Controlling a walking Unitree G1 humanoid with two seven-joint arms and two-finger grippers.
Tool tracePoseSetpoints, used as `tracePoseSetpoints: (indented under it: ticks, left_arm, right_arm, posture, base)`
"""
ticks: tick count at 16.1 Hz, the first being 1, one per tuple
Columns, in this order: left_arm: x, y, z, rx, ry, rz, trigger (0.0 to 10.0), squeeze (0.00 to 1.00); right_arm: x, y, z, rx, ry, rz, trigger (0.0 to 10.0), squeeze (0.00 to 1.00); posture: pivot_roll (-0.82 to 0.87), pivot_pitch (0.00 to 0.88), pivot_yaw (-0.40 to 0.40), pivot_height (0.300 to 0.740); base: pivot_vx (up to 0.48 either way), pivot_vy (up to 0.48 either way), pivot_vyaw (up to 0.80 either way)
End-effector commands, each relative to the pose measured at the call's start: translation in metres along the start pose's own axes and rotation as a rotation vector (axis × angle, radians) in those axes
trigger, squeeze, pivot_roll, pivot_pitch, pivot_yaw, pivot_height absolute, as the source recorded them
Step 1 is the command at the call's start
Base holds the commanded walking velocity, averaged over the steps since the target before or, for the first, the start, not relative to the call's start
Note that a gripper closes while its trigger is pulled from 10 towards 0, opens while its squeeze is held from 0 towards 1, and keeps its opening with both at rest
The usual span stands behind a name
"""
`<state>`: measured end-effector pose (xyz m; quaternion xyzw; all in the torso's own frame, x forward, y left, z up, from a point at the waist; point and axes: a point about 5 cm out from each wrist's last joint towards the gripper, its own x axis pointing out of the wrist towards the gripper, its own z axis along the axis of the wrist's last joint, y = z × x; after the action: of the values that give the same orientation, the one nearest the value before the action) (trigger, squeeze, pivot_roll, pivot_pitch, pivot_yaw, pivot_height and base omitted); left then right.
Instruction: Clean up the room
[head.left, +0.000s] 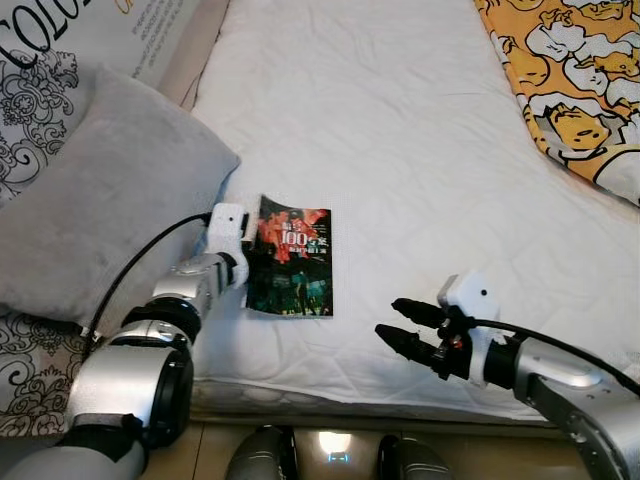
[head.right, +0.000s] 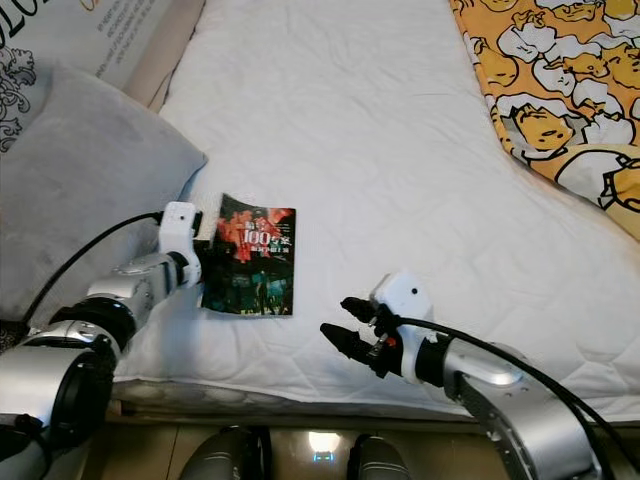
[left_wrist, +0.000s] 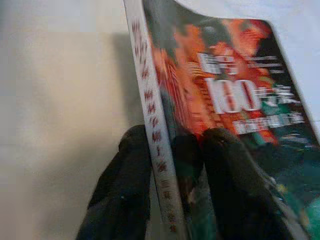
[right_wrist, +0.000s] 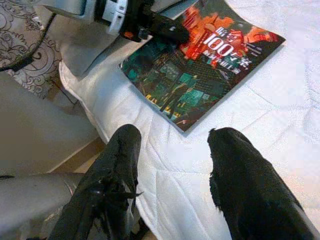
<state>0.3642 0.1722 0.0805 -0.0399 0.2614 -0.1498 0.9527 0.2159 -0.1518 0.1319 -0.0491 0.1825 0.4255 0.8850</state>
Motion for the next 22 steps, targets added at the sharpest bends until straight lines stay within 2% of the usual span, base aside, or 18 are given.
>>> tracePoseSetpoints:
  ticks: [1,5,6,7,8,9,10,12,14,15,16,18,20,22]
  left_arm:
    - [-0.003,0.008,0.004,0.031,0.003,0.03,10.0,1.0]
    - [-0.009,0.024,0.007,0.107,0.005,0.105,10.0,1.0]
    - [-0.01,0.023,0.016,0.121,-0.052,0.087,10.0,1.0]
    - [-0.01,0.022,0.021,0.111,-0.083,0.071,10.0,1.0]
    - [-0.009,0.017,0.033,0.032,-0.153,0.027,10.0,1.0]
    - [-0.009,0.014,0.036,0.034,-0.166,0.012,10.0,0.54]
    - [-0.008,0.009,0.039,0.046,-0.207,-0.019,10.0,0.0]
    - [-0.015,-0.007,0.04,0.084,-0.351,-0.074,10.0,0.0]
    - [-0.037,-0.024,0.034,0.011,-0.454,-0.087,10.0,0.0]
    - [-0.05,-0.032,0.028,0.008,-0.491,-0.079,10.0,0.0]
    - [-0.056,-0.035,0.025,0.015,-0.506,-0.068,10.0,0.0]
    - [-0.078,-0.047,0.005,0.054,-0.506,-0.006,10.0,0.0]
    - [-0.094,-0.045,-0.009,0.036,-0.465,0.066,10.0,0.0]
    - [-0.1,-0.044,-0.014,0.06,-0.438,0.092,10.0,0.0]
  right_arm:
    - [0.004,0.001,-0.001,0.002,-0.007,-0.005,10.0,0.0]
    - [0.014,0.001,-0.001,-0.005,-0.032,-0.007,10.0,0.0]
    - [0.016,-0.001,0.0,-0.008,-0.042,-0.025,10.0,0.0]
    - [0.016,-0.001,0.0,-0.011,-0.048,-0.04,10.0,0.0]
    - [0.018,-0.004,0.0,0.004,-0.077,-0.099,10.0,0.0]
    - [0.019,-0.005,0.001,0.02,-0.101,-0.125,10.0,0.0]
    - [0.022,-0.009,0.003,0.052,-0.144,-0.212,10.0,0.0]
    - [0.027,-0.021,-0.001,0.081,-0.173,-0.442,10.0,0.0]
    - [0.028,-0.029,-0.005,0.063,-0.137,-0.568,10.0,0.0]
    - [0.028,-0.029,-0.004,0.059,-0.14,-0.58,10.0,0.0]
    - [0.028,-0.029,-0.004,0.06,-0.144,-0.578,10.0,0.0]
    - [0.029,-0.026,-0.003,0.073,-0.161,-0.578,10.0,0.0]
    - [0.031,-0.022,-0.006,0.069,-0.155,-0.572,10.0,0.0]
    - [0.03,-0.023,-0.009,0.066,-0.143,-0.59,10.0,0.0]
  posture:
    - [-0.04,0.147,0.083,0.74]
    - [-0.03,0.096,0.081,0.74]
    - [-0.03,0.077,0.082,0.74]
    - [-0.04,0.064,0.081,0.74]
    - [-0.02,0.034,0.064,0.74]
    - [-0.02,0.029,0.059,0.74]
    - [-0.01,0.016,0.048,0.74]
    - [0.0,0.0,0.035,0.74]
    - [-0.01,0.0,0.041,0.74]
    - [-0.01,0.0,0.036,0.74]
    - [-0.01,0.0,0.036,0.74]
    - [0.0,0.0,0.009,0.74]
    - [0.01,0.0,0.004,0.74]
    - [0.01,0.0,0.001,0.74]
  base:
    - [0.0,0.0,0.0]
    - [0.0,0.0,0.0]
    - [0.0,0.0,0.0]
    - [0.0,0.0,0.0]
    - [0.0,0.0,0.0]
    - [0.0,0.0,0.0]
    - [0.0,0.0,0.0]
    - [0.0,0.0,0.0]
    - [0.0,0.0,0.0]
    - [0.0,0.0,0.0]
    - [0.0,0.0,0.0]
    - [0.0,0.0,0.0]
    - [0.0,-0.454,0.0]
    - [0.0,-0.48,0.0]
